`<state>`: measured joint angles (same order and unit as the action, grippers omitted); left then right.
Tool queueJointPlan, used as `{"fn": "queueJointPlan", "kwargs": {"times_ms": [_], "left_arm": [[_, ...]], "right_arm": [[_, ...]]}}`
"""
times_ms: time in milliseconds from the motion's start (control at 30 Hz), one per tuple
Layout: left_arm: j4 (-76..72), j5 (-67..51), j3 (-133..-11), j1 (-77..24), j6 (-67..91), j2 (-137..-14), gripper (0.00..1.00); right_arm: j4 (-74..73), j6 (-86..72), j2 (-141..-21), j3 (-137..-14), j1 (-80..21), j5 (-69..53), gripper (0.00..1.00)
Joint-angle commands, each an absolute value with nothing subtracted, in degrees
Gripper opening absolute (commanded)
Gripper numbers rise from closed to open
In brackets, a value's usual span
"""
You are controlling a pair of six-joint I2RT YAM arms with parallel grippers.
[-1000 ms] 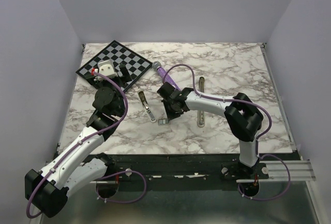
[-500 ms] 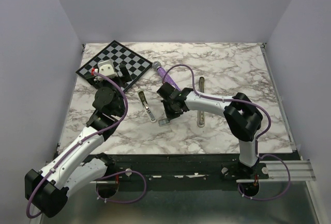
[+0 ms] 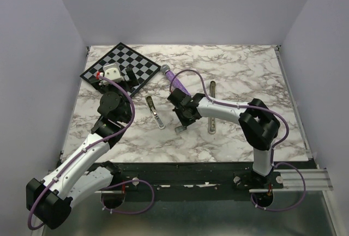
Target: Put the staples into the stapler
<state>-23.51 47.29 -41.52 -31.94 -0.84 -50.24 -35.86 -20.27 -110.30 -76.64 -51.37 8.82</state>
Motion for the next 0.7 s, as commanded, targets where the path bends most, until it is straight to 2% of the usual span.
{"fn": "queueJointPlan", "kwargs": {"times_ms": [0,67,133,433,667], "left_arm": [[-24.6,46.7,-40.9,-31.7,-1.1,-49.5,0.99],[-24.6,46.7,-40.9,-31.7,-1.1,-49.6,0.99],[-24.6,46.6,-40.9,-31.7,-1.1,-49.6,0.99],[-24.7,46.6,-40.9,-31.7,-1.2,-49.6,0.99],[-24.7,46.4,-41.0,-31.7,-1.1,-49.6,0.99]], "right_arm": [[-39.9,-16.6,-107.8,-76.4,-51.2,12.5,0.22],[-41.1,-16.8,-106.4,-77.7,-51.2,12.7,0.34],[-42.2,-16.8,-105.6,-78.7,-51.2,12.3,0.38],[-41.7,-19.3,-105.7,-81.0,-51.2,3.3,0.38],[-41.2,-20.0,-108.0,-81.1,-51.2,2.1,0.36]]}}
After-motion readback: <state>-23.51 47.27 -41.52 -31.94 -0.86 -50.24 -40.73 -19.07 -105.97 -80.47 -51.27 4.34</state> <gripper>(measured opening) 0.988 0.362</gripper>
